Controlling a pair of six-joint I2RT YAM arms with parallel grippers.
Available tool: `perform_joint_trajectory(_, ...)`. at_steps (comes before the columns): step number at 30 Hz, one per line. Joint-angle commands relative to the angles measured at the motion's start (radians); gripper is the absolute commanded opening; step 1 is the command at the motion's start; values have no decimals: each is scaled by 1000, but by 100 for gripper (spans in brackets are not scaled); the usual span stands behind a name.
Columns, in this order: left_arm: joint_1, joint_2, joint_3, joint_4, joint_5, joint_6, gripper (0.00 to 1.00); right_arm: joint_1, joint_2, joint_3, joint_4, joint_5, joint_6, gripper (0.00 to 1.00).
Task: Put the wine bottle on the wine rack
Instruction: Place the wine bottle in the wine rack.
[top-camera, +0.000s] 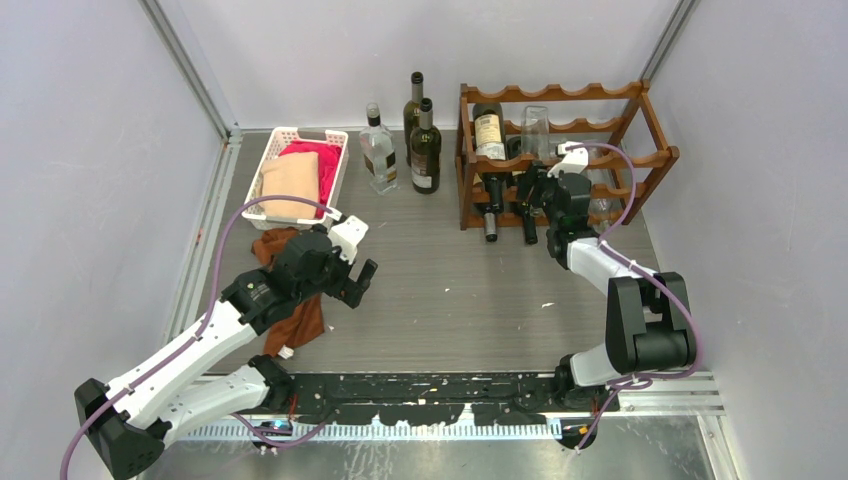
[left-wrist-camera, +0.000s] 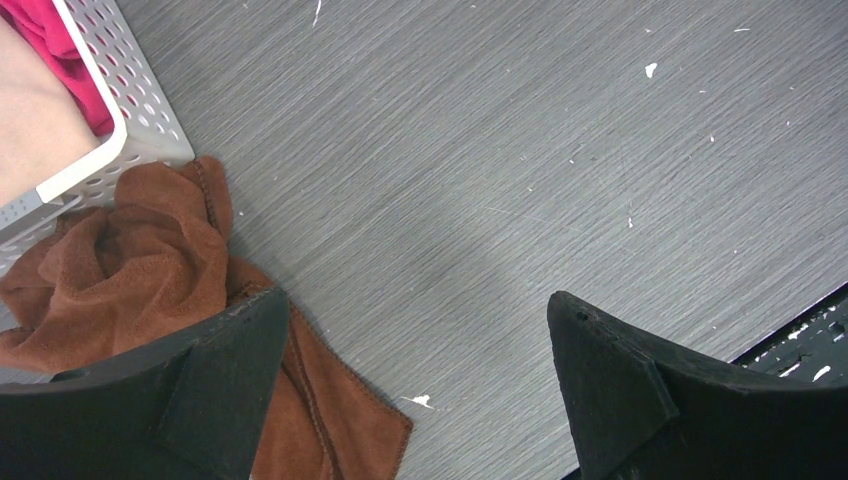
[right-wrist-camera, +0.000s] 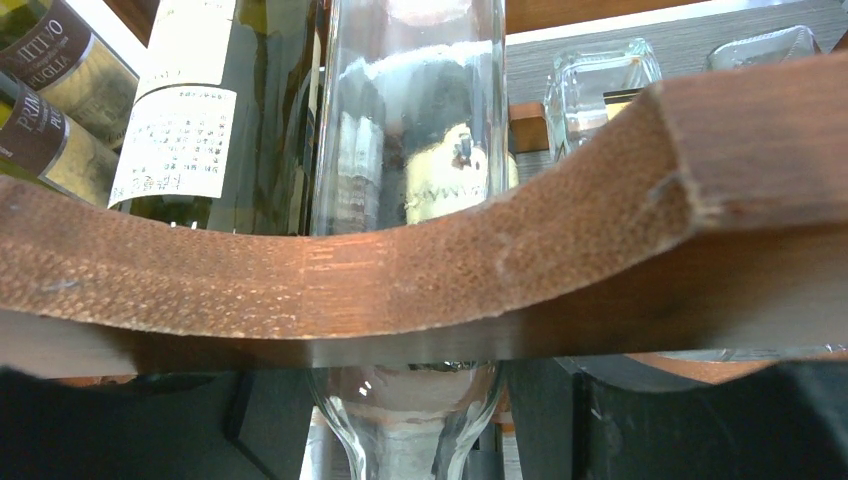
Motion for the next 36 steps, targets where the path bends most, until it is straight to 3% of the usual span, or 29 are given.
perform_joint_trajectory(1, 4, -3, 4, 20, 12, 18, 100, -10, -46, 9, 214, 63, 46, 44)
perform_joint_trajectory(36, 4, -4, 4, 18, 23, 19, 100, -9, -2, 41, 153, 74, 26, 62)
